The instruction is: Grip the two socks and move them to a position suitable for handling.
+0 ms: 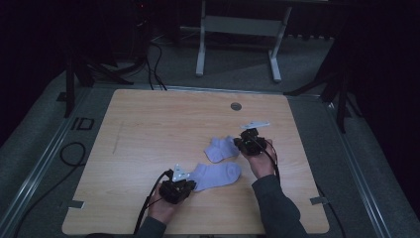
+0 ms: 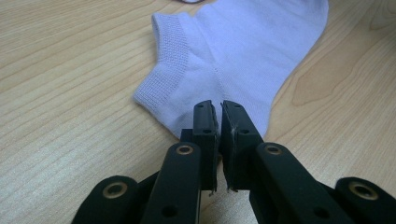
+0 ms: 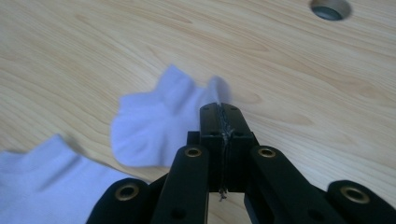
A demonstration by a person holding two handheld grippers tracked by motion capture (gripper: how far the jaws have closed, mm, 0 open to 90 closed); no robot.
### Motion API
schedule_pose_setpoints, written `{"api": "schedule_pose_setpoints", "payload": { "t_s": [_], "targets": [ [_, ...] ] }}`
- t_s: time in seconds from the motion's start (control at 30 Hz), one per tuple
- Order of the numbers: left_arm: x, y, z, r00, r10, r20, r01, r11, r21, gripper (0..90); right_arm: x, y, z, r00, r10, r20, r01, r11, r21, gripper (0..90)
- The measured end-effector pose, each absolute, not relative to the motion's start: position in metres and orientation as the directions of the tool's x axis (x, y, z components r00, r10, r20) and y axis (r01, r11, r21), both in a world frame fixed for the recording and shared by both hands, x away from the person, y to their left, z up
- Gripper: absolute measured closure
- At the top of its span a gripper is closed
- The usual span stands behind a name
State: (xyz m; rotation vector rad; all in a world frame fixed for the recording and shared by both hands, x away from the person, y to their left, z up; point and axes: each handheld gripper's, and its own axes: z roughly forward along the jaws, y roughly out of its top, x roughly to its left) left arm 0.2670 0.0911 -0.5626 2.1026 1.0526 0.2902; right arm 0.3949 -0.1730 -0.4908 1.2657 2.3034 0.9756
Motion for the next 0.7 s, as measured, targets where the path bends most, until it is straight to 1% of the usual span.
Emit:
{"api": "schedule_pose_setpoints", "payload": {
  "t_s": [0.2,0.33,0.37,0.4,0.47,0.53,0.57,0.63,0.7],
  "targets": [
    [0.267,0.091,-0.563,0.635,0.763,-0.125,0.591,-0.375,0.714,84.5,0.391,-0.195,-0.495,-0.497,0.867,0.038,0.634,0.333,0.698,89.0],
    [0.267,0.091,-0.563,0.635,0.762,-0.123,0.59,-0.376,0.714,84.5,0.389,-0.202,-0.499,-0.489,0.872,0.03,0.643,0.337,0.688,88.9],
    [0.267,0.091,-0.563,0.635,0.763,-0.124,0.59,-0.375,0.715,84.5,0.387,-0.211,-0.502,-0.47,0.882,0.008,0.651,0.341,0.678,87.7],
    [0.267,0.091,-0.563,0.634,0.763,-0.124,0.591,-0.375,0.715,84.5,0.387,-0.211,-0.502,-0.47,0.882,0.008,0.651,0.341,0.678,87.7],
    [0.267,0.091,-0.563,0.636,0.762,-0.123,0.59,-0.376,0.715,84.5,0.386,-0.216,-0.5,-0.454,0.891,0.004,0.647,0.327,0.689,83.2],
    [0.267,0.091,-0.563,0.636,0.762,-0.123,0.589,-0.376,0.715,84.5,0.386,-0.217,-0.498,-0.449,0.894,0.003,0.642,0.32,0.697,81.7],
    [0.267,0.091,-0.563,0.636,0.762,-0.123,0.589,-0.376,0.715,84.5,0.385,-0.216,-0.49,-0.473,0.881,-0.004,0.608,0.33,0.722,74.9],
    [0.267,0.091,-0.563,0.636,0.762,-0.123,0.59,-0.377,0.714,84.5,0.384,-0.213,-0.487,-0.504,0.863,-0.015,0.584,0.354,0.73,69.2],
    [0.267,0.091,-0.563,0.635,0.762,-0.123,0.589,-0.376,0.715,84.5,0.384,-0.21,-0.486,-0.517,0.856,-0.026,0.572,0.368,0.733,67.7]
  ]
}}
